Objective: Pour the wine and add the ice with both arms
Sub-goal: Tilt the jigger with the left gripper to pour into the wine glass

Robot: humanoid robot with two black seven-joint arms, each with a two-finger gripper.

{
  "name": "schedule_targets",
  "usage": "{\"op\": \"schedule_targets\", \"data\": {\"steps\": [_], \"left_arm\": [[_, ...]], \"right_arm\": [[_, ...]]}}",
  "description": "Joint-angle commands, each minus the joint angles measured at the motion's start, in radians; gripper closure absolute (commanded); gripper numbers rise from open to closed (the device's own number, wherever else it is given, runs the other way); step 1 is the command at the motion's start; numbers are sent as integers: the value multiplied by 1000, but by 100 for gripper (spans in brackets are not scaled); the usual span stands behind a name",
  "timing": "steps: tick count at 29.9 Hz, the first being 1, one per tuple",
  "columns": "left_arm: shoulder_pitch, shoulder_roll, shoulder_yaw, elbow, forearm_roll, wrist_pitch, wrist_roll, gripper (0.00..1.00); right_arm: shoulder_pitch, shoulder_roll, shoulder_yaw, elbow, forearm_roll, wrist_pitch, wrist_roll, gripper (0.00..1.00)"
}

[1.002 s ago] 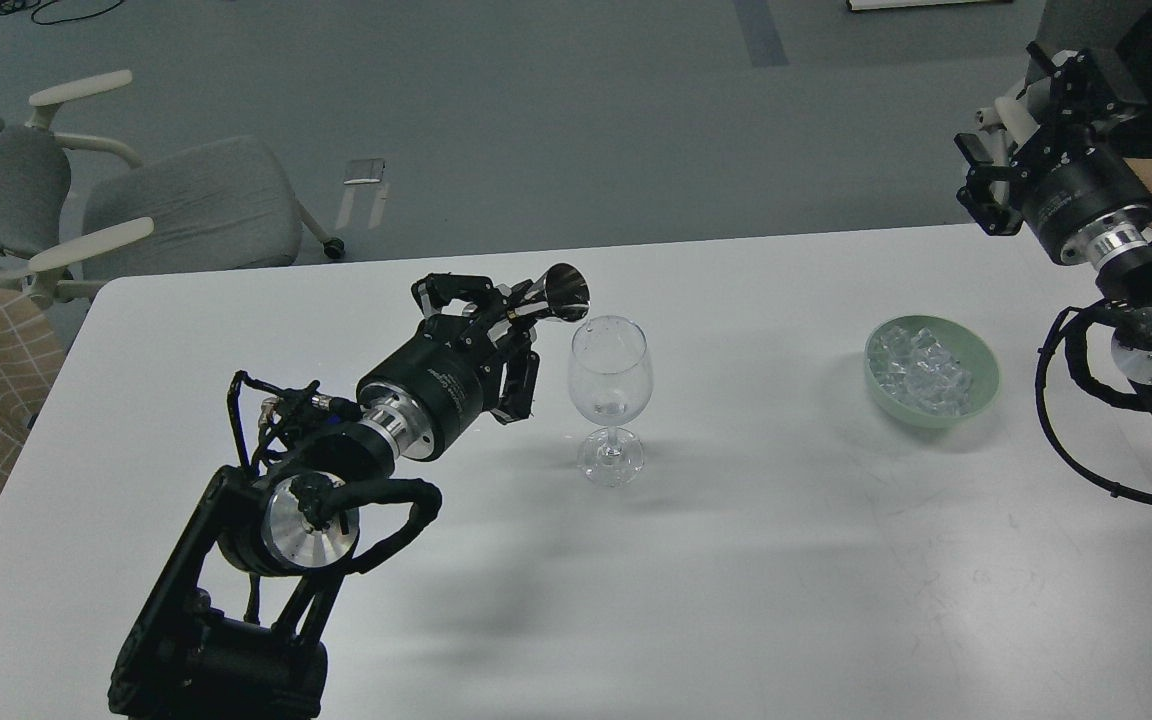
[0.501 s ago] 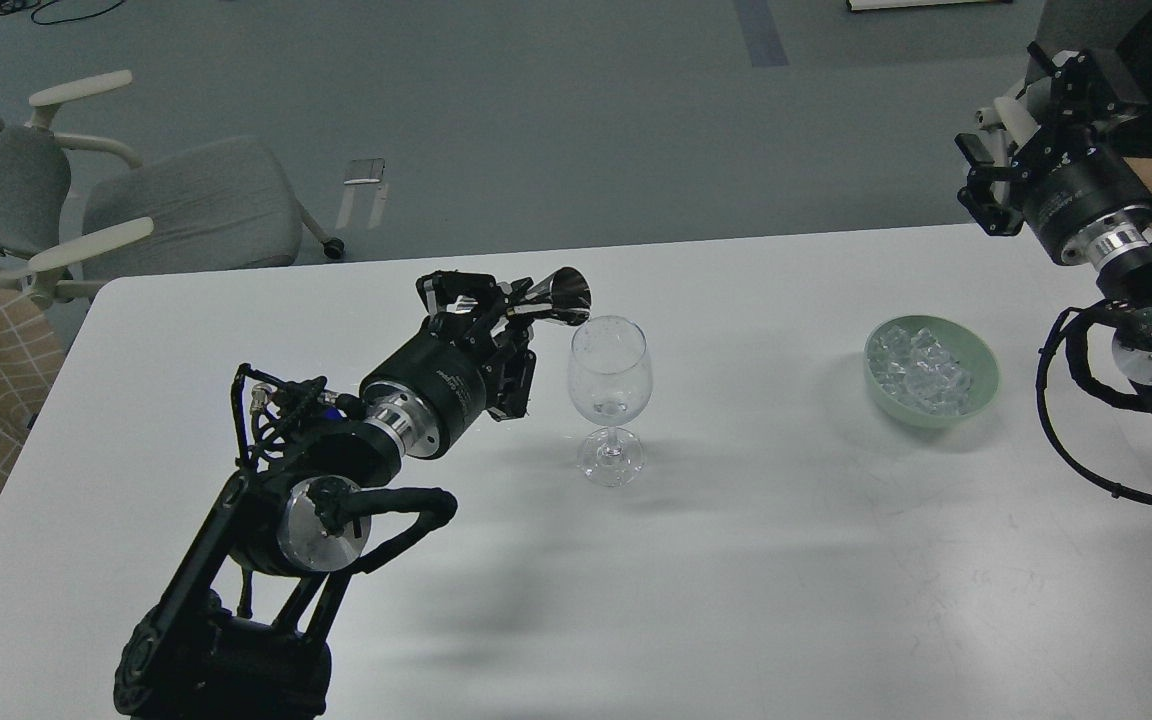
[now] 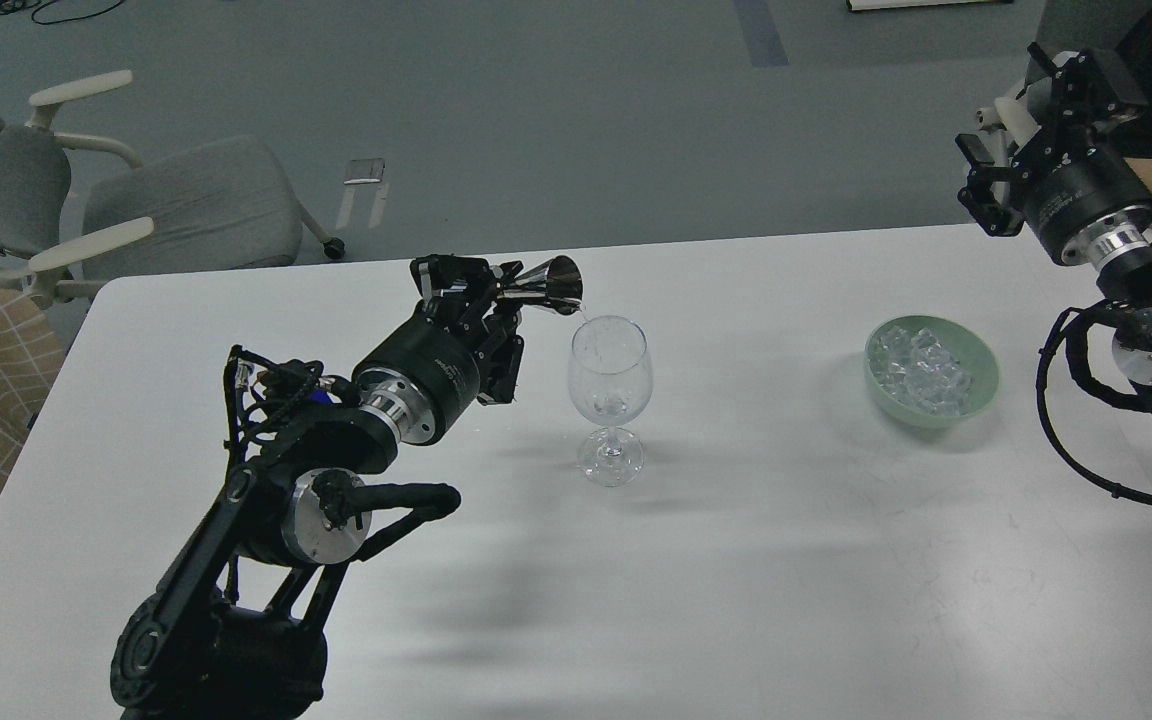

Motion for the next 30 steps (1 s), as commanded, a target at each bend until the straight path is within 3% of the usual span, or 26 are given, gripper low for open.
{"op": "schedule_targets", "data": {"steps": [1, 30], "left_arm": [[1, 0, 2, 0, 0, -3, 2, 100], [-53, 89, 78, 0, 39, -36, 2, 100]], "right_arm": [[0, 0, -1, 0, 0, 0, 0, 0], [-3, -3, -1, -2, 0, 0, 0, 0]]}}
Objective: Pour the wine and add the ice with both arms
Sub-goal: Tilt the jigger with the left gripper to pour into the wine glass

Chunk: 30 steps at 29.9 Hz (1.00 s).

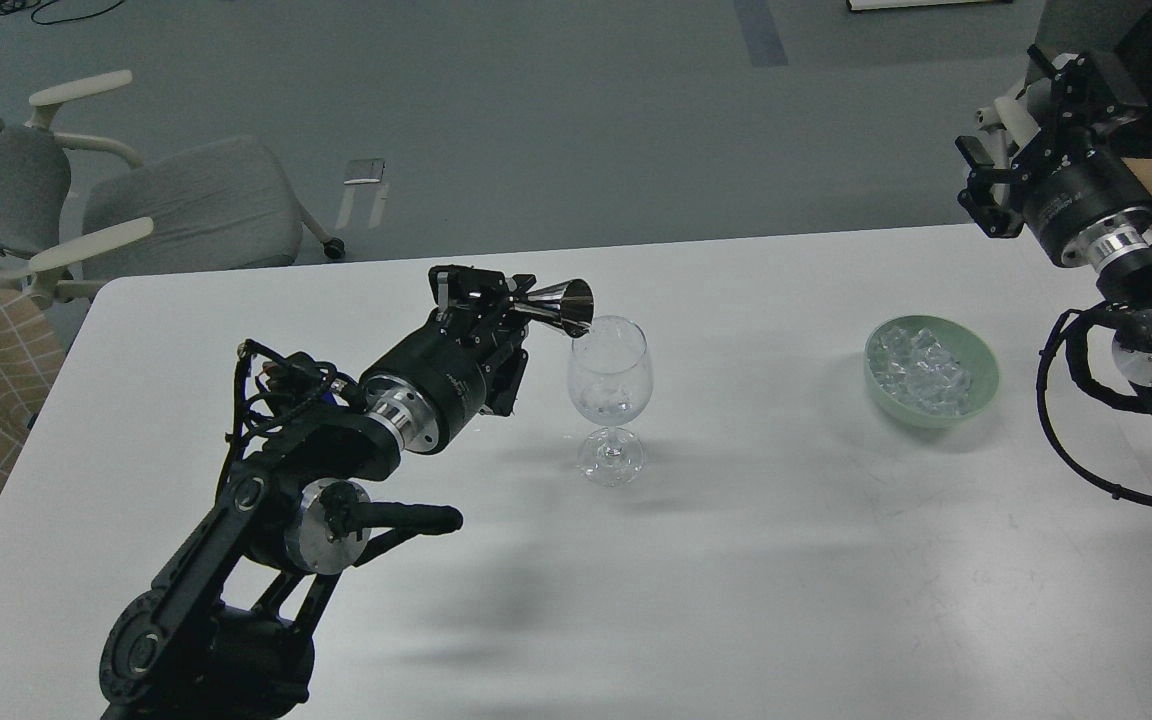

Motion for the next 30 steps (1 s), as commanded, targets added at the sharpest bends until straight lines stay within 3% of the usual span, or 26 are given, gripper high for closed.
{"op": "schedule_targets", "data": {"steps": [1, 30], "left_arm": [[-25, 26, 13, 0, 0, -4, 0, 100], [-103, 115, 22, 0, 0, -85, 0, 100]], "right_arm": [[0, -2, 0, 0, 1, 0, 0, 0], [0, 0, -1, -1, -1, 2, 0, 0]]}}
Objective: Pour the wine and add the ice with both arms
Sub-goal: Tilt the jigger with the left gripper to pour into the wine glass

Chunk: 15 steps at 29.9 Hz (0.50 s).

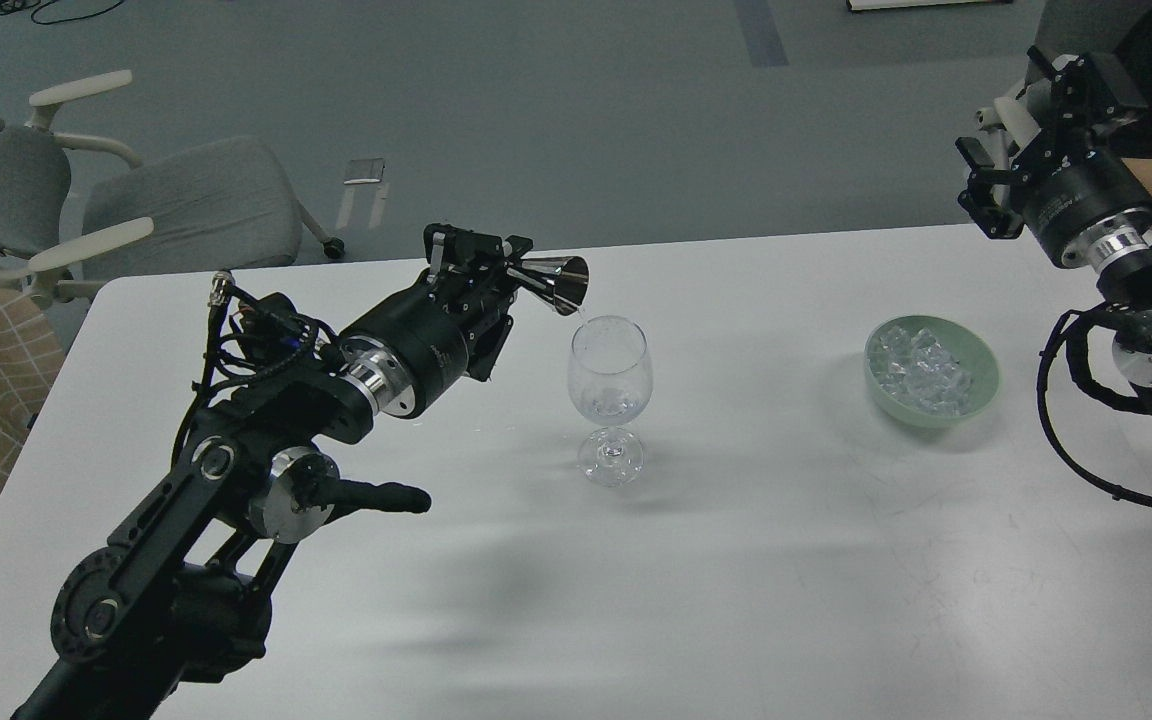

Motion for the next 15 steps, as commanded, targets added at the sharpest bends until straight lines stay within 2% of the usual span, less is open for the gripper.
{"op": "schedule_targets", "data": {"steps": [1, 8, 15], "left_arm": [[-14, -1, 0, 0, -1, -3, 0, 100], [-30, 14, 0, 0, 1, -33, 0, 100], [-46, 51, 0, 0, 11, -102, 0, 100]], "right_arm": [[0, -3, -1, 0, 0, 0, 0, 0], [0, -1, -1, -2, 0, 0, 0, 0], [0, 0, -1, -2, -2, 0, 0, 0]]}}
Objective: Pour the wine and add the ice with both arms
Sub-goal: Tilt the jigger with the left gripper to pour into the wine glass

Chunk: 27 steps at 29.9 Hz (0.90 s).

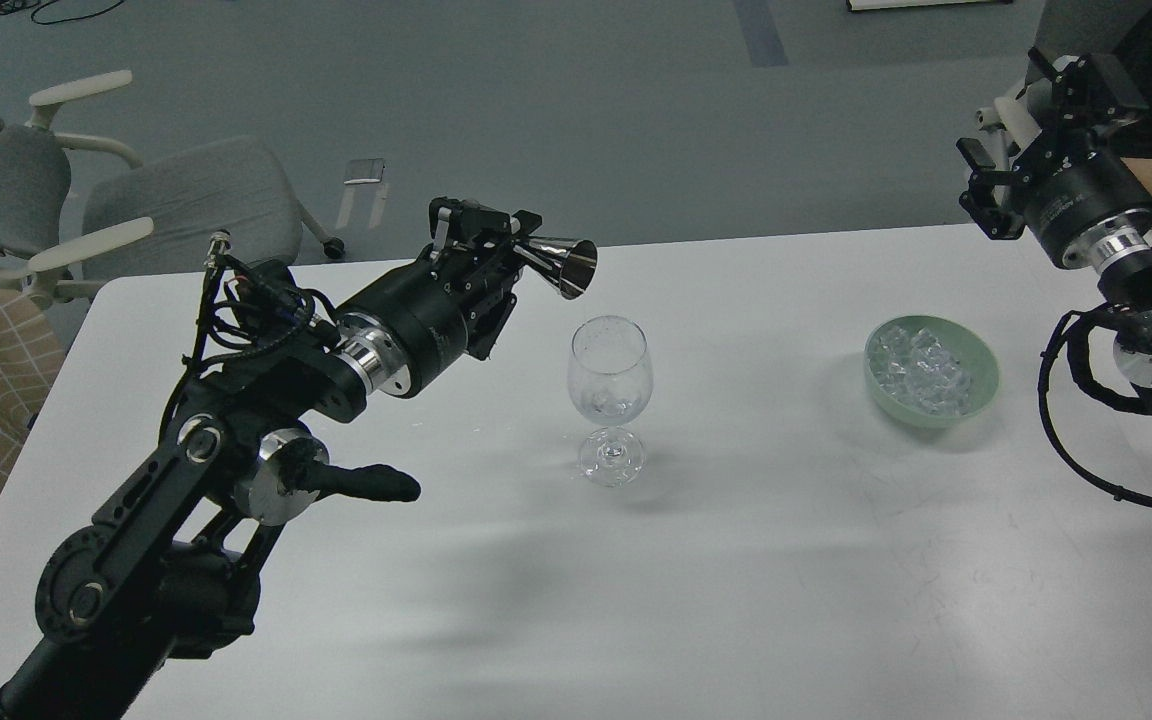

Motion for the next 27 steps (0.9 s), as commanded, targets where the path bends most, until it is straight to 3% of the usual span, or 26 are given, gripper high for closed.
{"op": "schedule_targets", "data": {"steps": [1, 13, 20, 27], "left_arm": [[-1, 18, 0, 0, 6, -42, 0, 100], [-1, 33, 12, 2, 24, -119, 0, 100], [-3, 63, 57, 2, 199, -172, 0, 100], [-12, 63, 58, 2, 239, -178, 0, 100]], "right_arm": [[0, 1, 0, 0, -1, 0, 0, 0], [-12, 1, 0, 0, -1, 2, 0, 0], [-15, 2, 0, 0, -15, 2, 0, 0], [-15, 2, 0, -2, -17, 2, 0, 0]]}}
